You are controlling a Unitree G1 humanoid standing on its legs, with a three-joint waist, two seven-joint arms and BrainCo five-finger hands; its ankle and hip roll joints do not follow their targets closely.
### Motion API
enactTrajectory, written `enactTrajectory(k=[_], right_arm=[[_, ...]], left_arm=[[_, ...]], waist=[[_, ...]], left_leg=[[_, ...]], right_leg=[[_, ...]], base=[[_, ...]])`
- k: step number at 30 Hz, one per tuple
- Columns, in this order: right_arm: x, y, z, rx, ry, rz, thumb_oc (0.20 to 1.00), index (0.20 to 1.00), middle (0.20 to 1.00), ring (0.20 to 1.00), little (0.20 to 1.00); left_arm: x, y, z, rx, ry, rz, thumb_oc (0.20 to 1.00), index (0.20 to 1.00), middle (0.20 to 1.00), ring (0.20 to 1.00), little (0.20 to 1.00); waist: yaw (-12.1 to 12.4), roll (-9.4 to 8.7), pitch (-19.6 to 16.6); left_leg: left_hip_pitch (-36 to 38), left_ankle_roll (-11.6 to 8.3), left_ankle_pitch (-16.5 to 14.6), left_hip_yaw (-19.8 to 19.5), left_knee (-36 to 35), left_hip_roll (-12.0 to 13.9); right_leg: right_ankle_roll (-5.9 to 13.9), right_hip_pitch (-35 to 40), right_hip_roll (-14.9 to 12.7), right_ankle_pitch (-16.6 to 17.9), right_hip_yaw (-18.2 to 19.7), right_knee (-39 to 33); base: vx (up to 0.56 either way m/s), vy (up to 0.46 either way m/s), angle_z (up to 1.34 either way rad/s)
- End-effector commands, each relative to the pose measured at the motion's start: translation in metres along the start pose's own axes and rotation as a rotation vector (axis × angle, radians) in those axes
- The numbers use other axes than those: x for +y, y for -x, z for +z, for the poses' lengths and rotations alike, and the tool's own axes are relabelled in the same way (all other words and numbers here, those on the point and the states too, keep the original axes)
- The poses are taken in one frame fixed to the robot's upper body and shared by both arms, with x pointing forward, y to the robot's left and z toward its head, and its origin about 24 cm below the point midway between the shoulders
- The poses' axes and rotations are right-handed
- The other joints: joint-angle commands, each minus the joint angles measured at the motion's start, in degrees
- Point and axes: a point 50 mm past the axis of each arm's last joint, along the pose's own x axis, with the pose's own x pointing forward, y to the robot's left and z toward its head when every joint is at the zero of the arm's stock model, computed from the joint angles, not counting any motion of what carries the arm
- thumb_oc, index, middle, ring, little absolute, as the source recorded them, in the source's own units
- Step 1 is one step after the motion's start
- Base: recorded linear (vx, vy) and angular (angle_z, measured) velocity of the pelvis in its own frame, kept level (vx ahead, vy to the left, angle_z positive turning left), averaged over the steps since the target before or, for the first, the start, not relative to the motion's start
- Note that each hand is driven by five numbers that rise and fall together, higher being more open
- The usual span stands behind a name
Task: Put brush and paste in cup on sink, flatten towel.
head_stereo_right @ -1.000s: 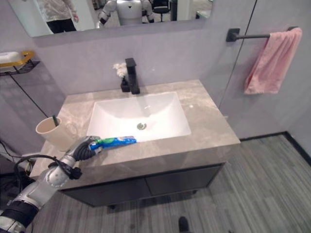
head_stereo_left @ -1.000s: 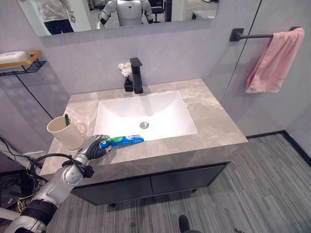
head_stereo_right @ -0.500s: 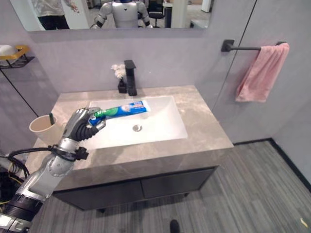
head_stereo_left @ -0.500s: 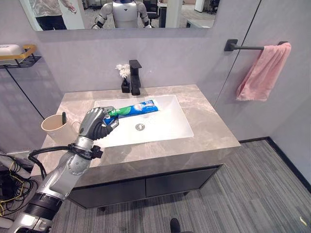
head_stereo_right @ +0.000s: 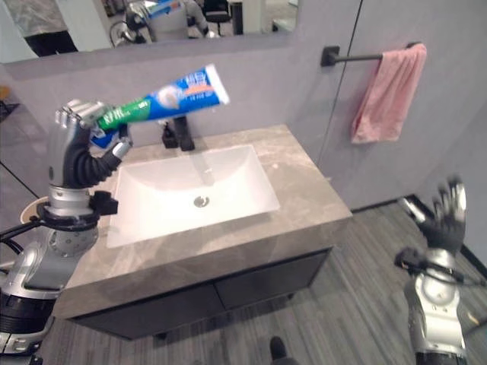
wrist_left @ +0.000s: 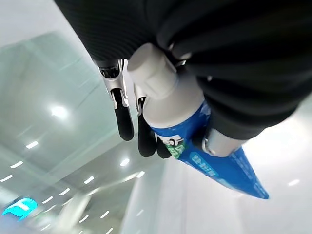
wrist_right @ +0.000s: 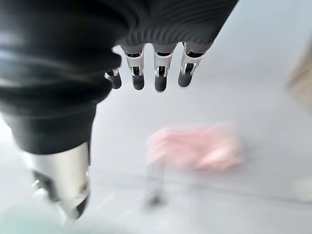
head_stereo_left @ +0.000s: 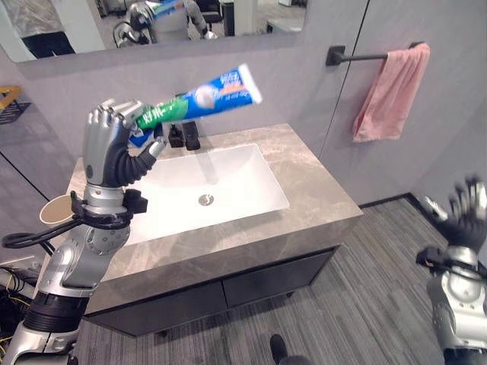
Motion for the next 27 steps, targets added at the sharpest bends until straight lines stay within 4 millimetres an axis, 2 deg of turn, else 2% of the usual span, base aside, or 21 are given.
enactTrajectory(k=[1,2,4,5,6,8,9,11,12,15,16,18,24,27], right_arm=[[0.047,-0.01,0.033,-0.143,-0.21,0.259,1.0,1.0,1.0,1.0,1.0],[0.082,-0.008,0.044,-0.146,-0.299,0.448,1.0,1.0,1.0,1.0,1.0],[0.115,-0.004,0.064,-0.186,-0.349,0.666,1.0,1.0,1.0,1.0,1.0],[0.116,-0.004,0.065,-0.188,-0.351,0.668,1.0,1.0,1.0,1.0,1.0],[0.142,-0.002,0.079,-0.217,-0.412,0.773,1.0,1.0,1.0,1.0,1.0],[0.144,-0.004,0.079,-0.221,-0.415,0.775,1.0,1.0,1.0,1.0,1.0],[0.186,0.008,0.107,-0.273,-0.54,0.951,1.0,1.0,1.0,1.0,1.0],[0.21,0.017,0.124,-0.289,-0.65,1.057,1.0,1.0,1.0,1.0,1.0],[0.211,0.016,0.124,-0.29,-0.652,1.06,1.0,1.0,1.0,1.0,1.0],[0.232,0.028,0.144,-0.312,-0.742,1.169,1.0,1.0,1.0,1.0,1.0],[0.239,0.032,0.158,-0.347,-0.823,1.19,1.0,1.0,1.0,1.0,1.0],[0.241,0.032,0.159,-0.348,-0.833,1.189,1.0,1.0,1.0,1.0,1.0],[0.246,0.032,0.189,-0.458,-0.917,1.153,1.0,1.0,1.0,1.0,1.0],[0.246,0.031,0.196,-0.479,-0.948,1.133,1.0,1.0,1.0,1.0,1.0]], left_arm=[[0.021,-0.035,0.017,-0.146,0.005,0.186,0.2,0.2,0.2,0.2,0.2],[0.02,-0.039,0.024,-0.177,0.033,0.181,0.2,0.2,0.2,0.2,0.2],[0.017,-0.044,0.031,-0.204,0.061,0.166,0.2,0.2,0.2,0.2,0.2],[0.018,-0.045,0.03,-0.204,0.059,0.168,0.2,0.2,0.2,0.2,0.2],[0.012,-0.048,0.038,-0.229,0.101,0.151,0.2,0.2,0.2,0.2,0.2],[0.013,-0.049,0.037,-0.23,0.096,0.154,0.2,0.2,0.2,0.2,0.2],[0.008,-0.053,0.048,-0.27,0.149,0.144,0.2,0.2,0.2,0.2,0.2],[0.009,-0.054,0.053,-0.291,0.168,0.151,0.2,0.2,0.2,0.2,0.2],[0.01,-0.054,0.052,-0.291,0.164,0.153,0.2,0.2,0.2,0.2,0.2],[0.009,-0.052,0.052,-0.283,0.185,0.146,0.2,0.2,0.2,0.2,0.2],[0.008,-0.047,0.051,-0.268,0.195,0.138,0.2,0.2,0.2,0.2,0.2],[0.008,-0.045,0.05,-0.259,0.199,0.133,0.2,0.2,0.2,0.2,0.2],[0.002,-0.03,0.042,-0.185,0.251,0.097,0.2,0.2,0.2,0.2,0.2],[0.0,-0.024,0.039,-0.154,0.272,0.082,0.2,0.2,0.2,0.2,0.2]], waist=[[0.17,-2.33,-1.6],[0.92,-2.84,-1.64],[1.7,-3.0,-1.52],[1.63,-3.1,-1.4],[2.7,-3.21,-1.59],[2.51,-3.26,-1.35],[3.96,-3.06,-1.32],[4.97,-3.25,-1.09],[4.79,-3.26,-0.95],[5.98,-3.37,-0.56],[6.92,-3.34,-0.36],[6.94,-3.35,-0.21],[8.59,-3.53,0.19],[8.91,-3.57,0.24]], left_leg=[[-0.36,1.05,-1.11,-2.56,0.62,0.25],[-0.4,0.99,-0.52,-2.27,0.62,0.2],[0.16,1.02,-0.95,-2.1,0.62,0.25],[-0.02,0.98,-0.55,-2.04,0.62,0.22],[-0.08,1.04,-0.43,-2.2,0.62,0.14],[-0.04,1.05,-0.44,-2.17,0.62,0.13],[0.41,1.17,-0.84,-2.49,0.62,0.13],[0.07,1.13,-0.32,-2.7,0.62,0.07],[0.11,1.13,-0.32,-2.7,0.62,0.07],[0.19,1.08,-0.26,-3.06,0.62,0.04],[0.14,1.1,-0.26,-3.41,0.62,-0.01],[0.12,1.11,-0.26,-3.59,0.62,-0.01],[-0.1,1.12,-0.24,-4.85,0.62,0.0],[-0.1,1.1,-0.2,-5.28,0.62,-0.03]], right_leg=[[6.49,1.17,-5.47,0.72,3.16,0.08],[6.34,0.91,-5.44,1.25,3.41,0.08],[6.41,1.39,-5.39,0.83,3.48,0.08],[6.31,1.18,-5.4,1.17,3.59,0.08],[6.27,1.22,-5.48,1.14,3.56,0.08],[6.28,1.24,-5.49,1.13,3.6,0.08],[6.35,1.82,-5.57,0.55,3.33,0.08],[6.14,1.66,-5.74,0.84,3.13,0.08],[6.14,1.71,-5.75,0.83,3.13,0.08],[5.99,2.16,-5.93,0.66,2.63,0.08],[5.85,2.43,-6.0,0.44,2.2,0.08],[5.82,2.57,-6.07,0.37,1.93,0.08],[5.4,3.85,-6.41,-0.36,0.25,0.08],[5.26,4.24,-6.51,-0.55,-0.28,0.08]], base=[[-0.04,-0.018,-0.09],[0.01,-0.002,-0.17],[-0.01,-0.017,-0.22],[-0.03,-0.021,-0.1],[0.0,0.0,0.0],[0.01,0.005,0.02],[0.01,-0.009,0.04],[0.0,-0.015,0.04],[0.01,-0.004,0.05],[0.02,-0.007,0.14],[0.01,-0.003,0.14],[0.0,0.001,0.06],[0.01,-0.006,0.07],[0.02,-0.008,0.13]])
